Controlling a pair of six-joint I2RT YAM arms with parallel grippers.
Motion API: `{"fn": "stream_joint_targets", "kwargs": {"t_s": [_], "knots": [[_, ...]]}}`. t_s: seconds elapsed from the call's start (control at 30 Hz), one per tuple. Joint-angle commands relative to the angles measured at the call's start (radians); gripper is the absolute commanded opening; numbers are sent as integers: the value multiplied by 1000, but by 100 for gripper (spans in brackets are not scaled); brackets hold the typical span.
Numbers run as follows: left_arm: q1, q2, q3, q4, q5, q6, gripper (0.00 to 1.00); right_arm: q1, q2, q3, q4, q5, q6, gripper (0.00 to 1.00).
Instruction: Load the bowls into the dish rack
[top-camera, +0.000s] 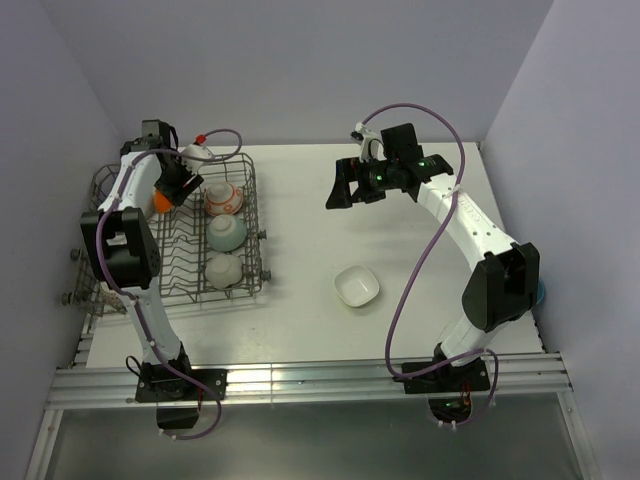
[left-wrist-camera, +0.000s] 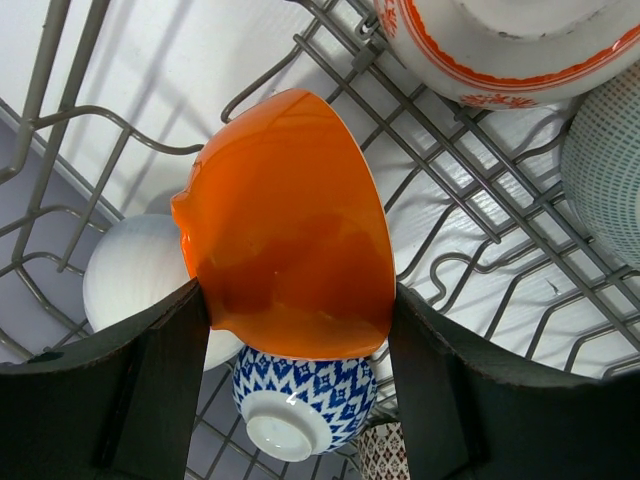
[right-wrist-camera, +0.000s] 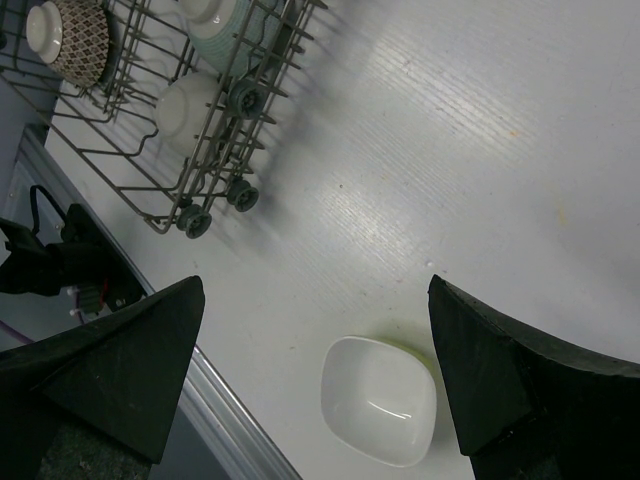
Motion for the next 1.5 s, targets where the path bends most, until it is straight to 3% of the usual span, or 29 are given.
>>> {"fn": "stream_joint_targets", "kwargs": {"t_s": [0.0,0.2,0.5,0.67,0.7,0.73,0.8,1.03,1.27,1.37,1.47], "knots": [[-12,-1,-13,48,-12,14,0,-9,-22,27,-7,6,-18,100],[-31,-22,-71,100,-30,9,6,-12,-16,33,-14,5,-23,100],[-48,-35,-88,121,-75,-17,57,-13,-20,32,-17,6,-23,100],[-55,-47,-85,108,-76,-25,72,-12,-25,30,-17,8,-24,100],[-57,-50,-83,106,-75,-26,86,-12,-28,30,-17,6,-24,100],[-58,-52,-83,108,-76,-28,93,-12,-28,29,-17,8,-24,100],[-60,-59,-83,108,-78,-29,97,-12,-29,29,-17,6,-24,100],[-60,-78,-57,77,-67,-45,100,-13,-34,41,-30,11,-36,100],[-57,-113,-42,42,-52,-55,96,-36,-48,41,-57,0,-55,100],[-51,-127,-48,31,-44,-65,86,-47,-65,24,-63,-6,-66,100],[-37,-121,-59,55,-44,-86,61,-65,-79,4,-67,-18,-72,100]]}}
